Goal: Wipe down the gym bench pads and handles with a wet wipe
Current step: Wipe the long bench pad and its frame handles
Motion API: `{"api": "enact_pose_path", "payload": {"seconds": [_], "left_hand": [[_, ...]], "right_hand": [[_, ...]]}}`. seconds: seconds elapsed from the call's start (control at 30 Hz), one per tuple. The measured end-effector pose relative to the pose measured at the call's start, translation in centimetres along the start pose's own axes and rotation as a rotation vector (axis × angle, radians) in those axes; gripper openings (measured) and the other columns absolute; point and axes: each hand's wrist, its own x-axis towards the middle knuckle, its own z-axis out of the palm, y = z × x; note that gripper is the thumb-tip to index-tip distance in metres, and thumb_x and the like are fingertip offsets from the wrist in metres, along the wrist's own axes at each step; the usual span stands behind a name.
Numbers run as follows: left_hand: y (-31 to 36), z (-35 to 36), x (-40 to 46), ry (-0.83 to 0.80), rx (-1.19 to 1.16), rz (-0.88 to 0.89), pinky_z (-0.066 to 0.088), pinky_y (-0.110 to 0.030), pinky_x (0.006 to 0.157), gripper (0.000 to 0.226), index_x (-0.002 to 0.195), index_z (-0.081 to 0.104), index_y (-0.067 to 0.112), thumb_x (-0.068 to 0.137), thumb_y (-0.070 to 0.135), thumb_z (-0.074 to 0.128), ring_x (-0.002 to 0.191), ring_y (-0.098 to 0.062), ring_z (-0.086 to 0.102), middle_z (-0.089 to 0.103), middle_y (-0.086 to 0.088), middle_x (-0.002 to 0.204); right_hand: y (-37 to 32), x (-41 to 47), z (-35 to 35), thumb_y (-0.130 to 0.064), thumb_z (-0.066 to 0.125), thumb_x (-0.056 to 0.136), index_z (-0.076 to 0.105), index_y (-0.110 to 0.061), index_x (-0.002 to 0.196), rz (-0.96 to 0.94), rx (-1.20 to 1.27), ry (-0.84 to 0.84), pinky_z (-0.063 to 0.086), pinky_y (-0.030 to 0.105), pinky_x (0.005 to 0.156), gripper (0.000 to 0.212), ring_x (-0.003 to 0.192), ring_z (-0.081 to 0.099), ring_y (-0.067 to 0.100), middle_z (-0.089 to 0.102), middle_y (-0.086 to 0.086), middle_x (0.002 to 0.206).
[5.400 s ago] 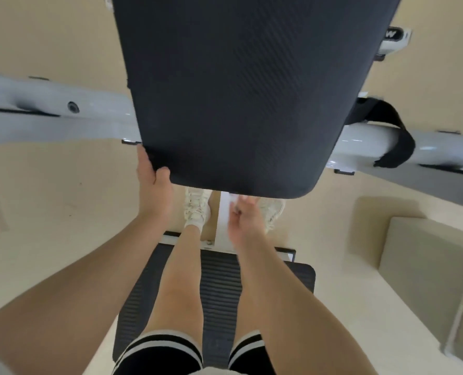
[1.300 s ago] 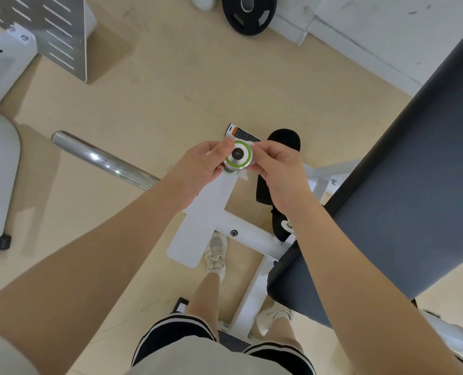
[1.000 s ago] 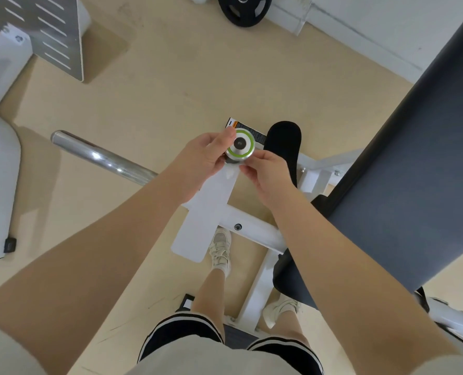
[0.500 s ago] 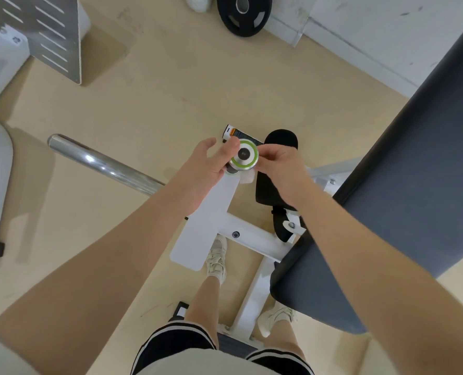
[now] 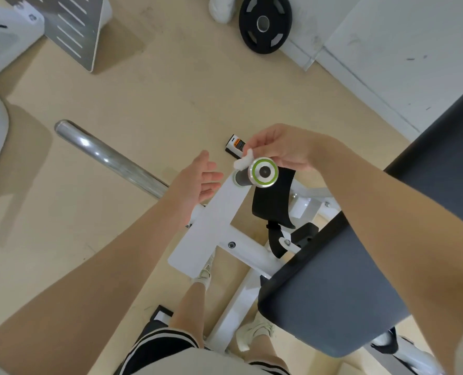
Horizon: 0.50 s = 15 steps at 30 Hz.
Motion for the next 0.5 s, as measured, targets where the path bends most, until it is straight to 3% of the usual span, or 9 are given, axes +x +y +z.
{"api": "enact_pose_path", "payload": {"seconds": [0.07, 0.13, 0.23, 0.33, 0.5], "left_hand": [[0.1, 0.7, -0.9, -0.048, -0.005, 0.016, 0.044, -0.029, 0.093, 0.037, 0.111, 0.055, 0.018, 0.098, 0.041, 0.028, 0.103, -0.019, 0.058, 0.062, -0.003, 0.111], [0.4, 1.6, -1.8, -0.105, -0.006, 0.041, 0.040, -0.028, 0.097, 0.032, 0.107, 0.057, 0.024, 0.098, 0.037, 0.029, 0.107, -0.016, 0.056, 0.061, 0.002, 0.111], [0.7, 2.8, -3.1, -0.189, -0.010, 0.082, 0.033, -0.027, 0.105, 0.033, 0.101, 0.059, 0.029, 0.099, 0.032, 0.026, 0.112, -0.010, 0.052, 0.060, 0.007, 0.112], [0.5, 2.2, -3.0, -0.204, 0.035, 0.119, 0.028, -0.024, 0.104, 0.046, 0.098, 0.062, 0.030, 0.100, 0.040, 0.017, 0.113, -0.003, 0.050, 0.063, 0.013, 0.108], [-0.7, -0.5, -2.2, -0.076, 0.193, 0.150, 0.022, -0.029, 0.107, 0.047, 0.103, 0.061, 0.030, 0.099, 0.046, 0.017, 0.123, -0.009, 0.042, 0.059, 0.008, 0.123]], "right_hand": [[-0.1, -1.6, 0.1, 0.009, 0.045, 0.090, 0.060, -0.003, 0.082, -0.094, 0.261, 0.090, 0.053, 0.016, 0.068, 0.021, 0.064, 0.064, 0.007, 0.068, -0.002, 0.067], [1.6, -2.7, 1.1, 0.009, 0.042, 0.091, 0.059, -0.003, 0.082, -0.167, 0.557, 0.377, 0.054, 0.017, 0.066, 0.023, 0.065, 0.063, 0.010, 0.067, 0.001, 0.068], [6.6, -3.0, 4.7, 0.007, 0.044, 0.091, 0.055, -0.003, 0.082, -0.007, 0.964, 0.673, 0.051, 0.016, 0.055, 0.017, 0.066, 0.055, 0.013, 0.056, 0.011, 0.078], [9.7, -1.4, 9.4, 0.007, 0.047, 0.091, 0.053, 0.000, 0.080, 0.184, 1.351, 0.669, 0.050, 0.015, 0.043, 0.015, 0.063, 0.052, 0.015, 0.052, 0.011, 0.078], [7.4, 1.6, 11.4, 0.003, 0.041, 0.095, 0.049, 0.000, 0.083, 0.049, 1.893, 0.652, 0.049, 0.018, 0.039, 0.016, 0.065, 0.048, 0.017, 0.049, 0.014, 0.078]]}}
